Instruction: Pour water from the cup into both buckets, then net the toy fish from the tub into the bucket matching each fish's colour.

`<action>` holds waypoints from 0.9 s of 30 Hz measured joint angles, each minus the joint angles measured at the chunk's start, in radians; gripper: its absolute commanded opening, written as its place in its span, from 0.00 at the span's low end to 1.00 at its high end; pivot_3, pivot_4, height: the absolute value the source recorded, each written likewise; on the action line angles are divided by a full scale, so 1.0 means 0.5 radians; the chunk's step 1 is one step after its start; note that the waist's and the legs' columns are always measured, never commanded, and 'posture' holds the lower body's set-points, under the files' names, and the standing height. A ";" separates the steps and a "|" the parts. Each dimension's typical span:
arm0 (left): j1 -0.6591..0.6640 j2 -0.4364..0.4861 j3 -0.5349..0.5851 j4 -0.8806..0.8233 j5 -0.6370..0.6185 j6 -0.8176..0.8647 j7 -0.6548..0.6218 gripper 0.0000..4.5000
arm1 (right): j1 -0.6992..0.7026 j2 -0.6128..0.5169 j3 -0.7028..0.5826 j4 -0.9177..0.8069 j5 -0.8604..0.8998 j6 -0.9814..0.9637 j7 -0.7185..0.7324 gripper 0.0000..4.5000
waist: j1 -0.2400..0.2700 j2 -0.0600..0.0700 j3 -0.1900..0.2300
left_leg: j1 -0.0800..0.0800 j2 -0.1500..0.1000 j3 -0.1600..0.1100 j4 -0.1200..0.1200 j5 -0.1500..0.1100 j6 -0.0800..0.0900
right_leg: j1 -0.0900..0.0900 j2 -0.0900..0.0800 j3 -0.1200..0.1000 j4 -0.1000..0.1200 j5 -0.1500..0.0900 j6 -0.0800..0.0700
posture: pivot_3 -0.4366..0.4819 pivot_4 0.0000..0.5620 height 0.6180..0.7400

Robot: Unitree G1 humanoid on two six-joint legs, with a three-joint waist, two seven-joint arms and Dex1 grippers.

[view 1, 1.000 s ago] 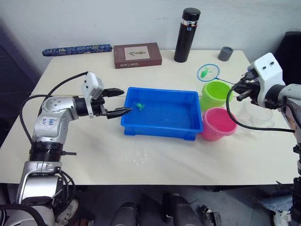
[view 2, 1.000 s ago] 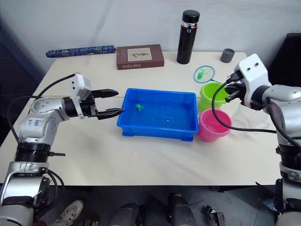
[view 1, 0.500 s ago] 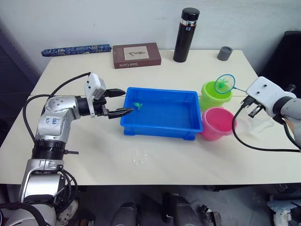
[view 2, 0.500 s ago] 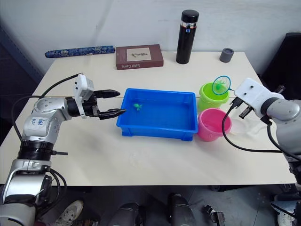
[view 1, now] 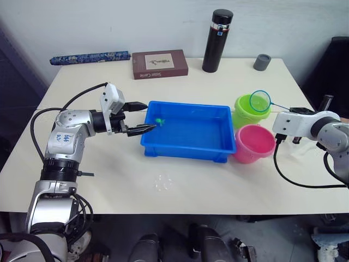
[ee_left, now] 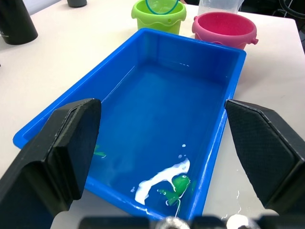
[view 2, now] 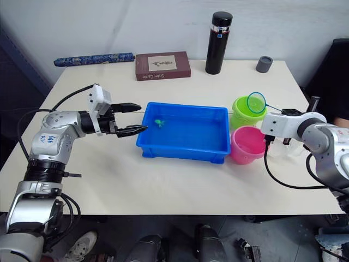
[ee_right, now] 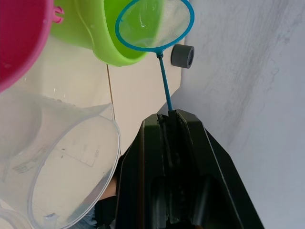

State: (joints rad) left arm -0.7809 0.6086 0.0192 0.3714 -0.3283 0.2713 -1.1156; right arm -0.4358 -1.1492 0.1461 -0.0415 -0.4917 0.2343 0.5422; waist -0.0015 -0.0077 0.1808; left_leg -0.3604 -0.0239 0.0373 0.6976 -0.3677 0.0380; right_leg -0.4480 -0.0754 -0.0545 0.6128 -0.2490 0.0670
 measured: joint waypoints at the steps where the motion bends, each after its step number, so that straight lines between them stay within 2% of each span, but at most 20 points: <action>1: 0.000 0.000 0.000 0.000 0.000 0.000 0.000 0.99 | 0.000 0.000 -0.006 0.001 -0.007 -0.010 -0.002 0.00 | -0.001 0.000 0.000 | 0.000 0.000 0.000 0.000 0.000 0.000 | 0.000 0.000 0.000 0.000 0.000 0.000 | 0.48 0.27 1.00; 7: 0.026 0.013 0.009 -0.024 -0.002 0.026 0.004 0.99 | -0.038 0.077 -0.201 -0.087 0.122 -0.015 0.050 0.00 | 0.000 0.000 0.000 | 0.000 0.000 0.000 0.000 0.000 -0.001 | 0.000 0.001 0.000 0.001 0.000 0.000 | 0.48 0.27 1.00; 10: 0.094 0.082 0.042 -0.078 -0.021 0.074 -0.001 0.99 | -0.085 0.175 -0.329 -0.230 0.411 0.125 0.261 0.00 | -0.007 0.000 0.000 | 0.001 0.002 0.000 0.000 0.000 -0.001 | 0.000 0.003 0.001 0.000 0.000 0.000 | 0.48 0.27 1.00; 14: 0.217 0.238 0.142 -0.176 -0.057 0.154 -0.003 0.99 | -0.265 0.293 -0.345 -0.371 0.823 0.504 0.609 0.00 | -0.006 0.000 0.000 | 0.002 0.003 0.000 0.001 0.000 -0.001 | 0.001 0.002 0.001 0.003 0.000 0.000 | 0.48 0.27 1.00; 18: 0.470 0.375 0.316 -0.312 -0.116 0.223 0.018 0.99 | -0.530 0.416 -0.175 -0.385 1.083 0.962 0.860 0.00 | -0.005 0.000 0.000 | 0.003 0.003 -0.002 0.000 -0.001 0.000 | 0.001 -0.001 0.002 0.001 0.000 -0.001 | 0.48 0.27 1.00; 22: 0.688 0.418 0.461 -0.485 -0.192 0.308 0.074 0.99 | -0.619 0.530 0.013 -0.338 1.143 1.122 0.919 0.00 | 0.001 0.001 0.000 | 0.001 0.002 -0.003 0.000 -0.002 0.003 | 0.001 -0.004 0.001 0.000 0.000 -0.001 | 0.48 0.27 1.00; 27: 0.925 0.438 0.598 -0.737 -0.285 0.411 0.148 0.99 | -0.680 0.607 0.116 -0.322 1.231 1.335 0.959 0.00 | 0.002 0.001 0.000 | -0.001 0.001 -0.004 0.000 -0.004 0.005 | 0.001 -0.005 0.000 -0.003 0.000 -0.001 | 0.48 0.27 1.00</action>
State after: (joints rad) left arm -0.3185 0.8276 0.3180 0.0028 -0.4708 0.4766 -1.0415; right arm -0.7756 -0.8455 0.2042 -0.2026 0.1237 0.9020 1.0217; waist -0.0003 -0.0074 0.1810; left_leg -0.3608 -0.0234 0.0353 0.6974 -0.3696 0.0403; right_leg -0.4476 -0.0779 -0.0543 0.6112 -0.2492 0.0665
